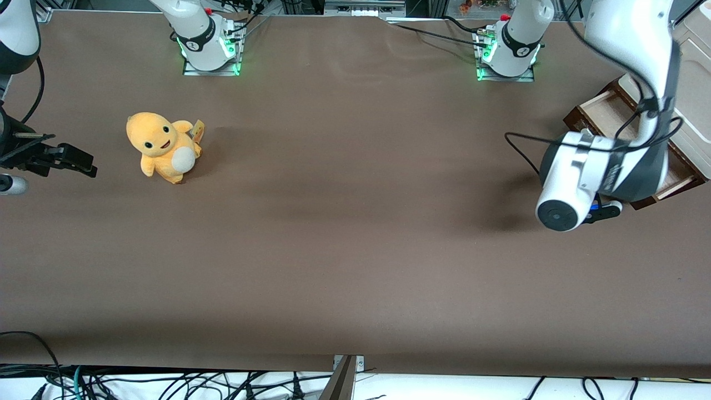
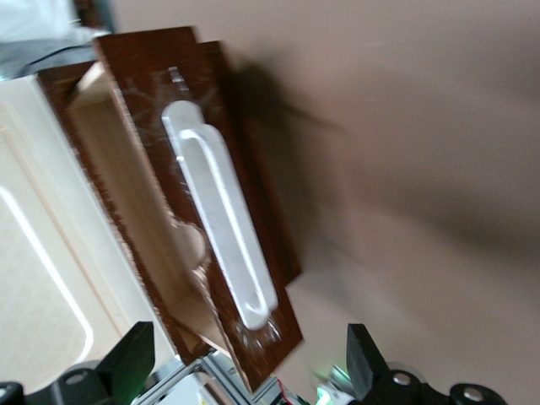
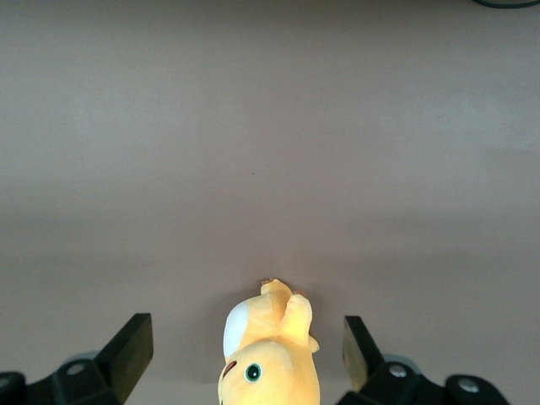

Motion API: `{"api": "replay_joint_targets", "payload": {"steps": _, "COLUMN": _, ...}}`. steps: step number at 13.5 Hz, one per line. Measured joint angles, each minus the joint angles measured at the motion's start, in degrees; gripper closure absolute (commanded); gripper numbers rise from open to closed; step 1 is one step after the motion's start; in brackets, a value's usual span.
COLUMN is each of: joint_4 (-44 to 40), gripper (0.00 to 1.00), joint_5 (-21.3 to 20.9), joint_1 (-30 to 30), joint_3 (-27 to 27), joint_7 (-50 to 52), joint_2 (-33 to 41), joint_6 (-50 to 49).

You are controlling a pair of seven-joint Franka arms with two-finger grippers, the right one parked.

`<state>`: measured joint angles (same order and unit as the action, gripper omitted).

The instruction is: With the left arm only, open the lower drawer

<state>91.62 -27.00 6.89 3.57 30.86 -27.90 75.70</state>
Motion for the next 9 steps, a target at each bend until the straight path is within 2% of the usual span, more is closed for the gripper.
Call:
{"api": "replay_joint_targets", "payload": {"steps": 5, "joint_4": -9.2, "gripper": 0.0, "joint_5": 14.5, "joint_1": 0.0, "joint_3": 1.4, "joint_7": -7.6, "joint_2": 4.1, "joint_6": 0.1}}
{"api": "replay_joint_targets", "payload": {"steps": 7, "joint_4": -13.3, "gripper": 0.0, "joint_5": 18.3, "joint_1": 0.3, "joint_3": 1.9, "joint_7": -11.4, "joint_2": 4.5, "joint_6": 0.4}}
{"api": "replay_joint_targets", "payload": {"steps": 9, "joint_4": -16.1, "gripper": 0.0, "joint_5": 19.8, "joint_1": 0.6, "joint_3": 1.9, "joint_7": -14.9, "joint_2": 4.5, "joint_6": 2.8}}
